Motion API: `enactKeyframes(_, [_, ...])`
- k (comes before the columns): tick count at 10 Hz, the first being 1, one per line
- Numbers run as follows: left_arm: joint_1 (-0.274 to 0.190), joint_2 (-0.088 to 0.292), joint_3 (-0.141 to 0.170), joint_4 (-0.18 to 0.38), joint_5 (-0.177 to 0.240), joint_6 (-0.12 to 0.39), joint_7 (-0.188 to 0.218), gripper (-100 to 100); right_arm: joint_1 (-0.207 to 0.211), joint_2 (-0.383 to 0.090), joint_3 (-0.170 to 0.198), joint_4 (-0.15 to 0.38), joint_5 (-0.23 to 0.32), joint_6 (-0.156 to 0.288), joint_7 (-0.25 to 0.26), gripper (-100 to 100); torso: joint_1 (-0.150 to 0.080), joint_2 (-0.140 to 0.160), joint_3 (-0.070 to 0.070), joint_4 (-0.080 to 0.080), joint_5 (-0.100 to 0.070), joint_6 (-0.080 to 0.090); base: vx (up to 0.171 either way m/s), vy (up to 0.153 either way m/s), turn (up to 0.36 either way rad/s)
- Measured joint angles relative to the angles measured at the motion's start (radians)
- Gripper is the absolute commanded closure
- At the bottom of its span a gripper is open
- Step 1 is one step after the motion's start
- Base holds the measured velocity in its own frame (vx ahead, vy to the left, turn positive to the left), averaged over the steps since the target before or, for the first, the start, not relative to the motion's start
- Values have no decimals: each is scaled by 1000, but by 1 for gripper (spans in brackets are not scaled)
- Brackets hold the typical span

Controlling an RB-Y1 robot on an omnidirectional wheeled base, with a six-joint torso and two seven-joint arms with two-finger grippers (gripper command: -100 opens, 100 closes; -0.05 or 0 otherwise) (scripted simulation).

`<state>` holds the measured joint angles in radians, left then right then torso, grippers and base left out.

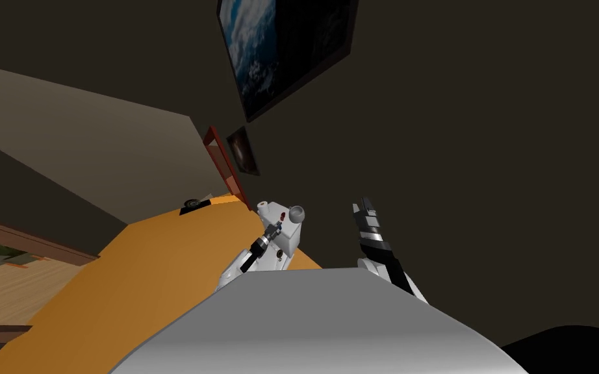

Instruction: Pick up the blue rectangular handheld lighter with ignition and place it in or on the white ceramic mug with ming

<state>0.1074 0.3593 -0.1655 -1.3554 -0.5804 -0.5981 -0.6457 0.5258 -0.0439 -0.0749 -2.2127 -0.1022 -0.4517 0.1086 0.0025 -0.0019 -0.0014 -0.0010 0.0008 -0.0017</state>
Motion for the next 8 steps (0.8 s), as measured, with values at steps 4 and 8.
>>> enactKeyframes(4, [5, -1, -8, -34, -4, 21, 4, 100, 0, 0, 0, 0, 0, 0, 0, 0, -3, 2, 2, 2, -1, 0, -8, 0, 37])
enactKeyframes(8, [-26, 13, 5, -94, 3, 90, 34, 100, 0, 0, 0, 0, 0, 0, 0, 0, -4, 5, 4, 3, -1, -1, -30, -5, 43])
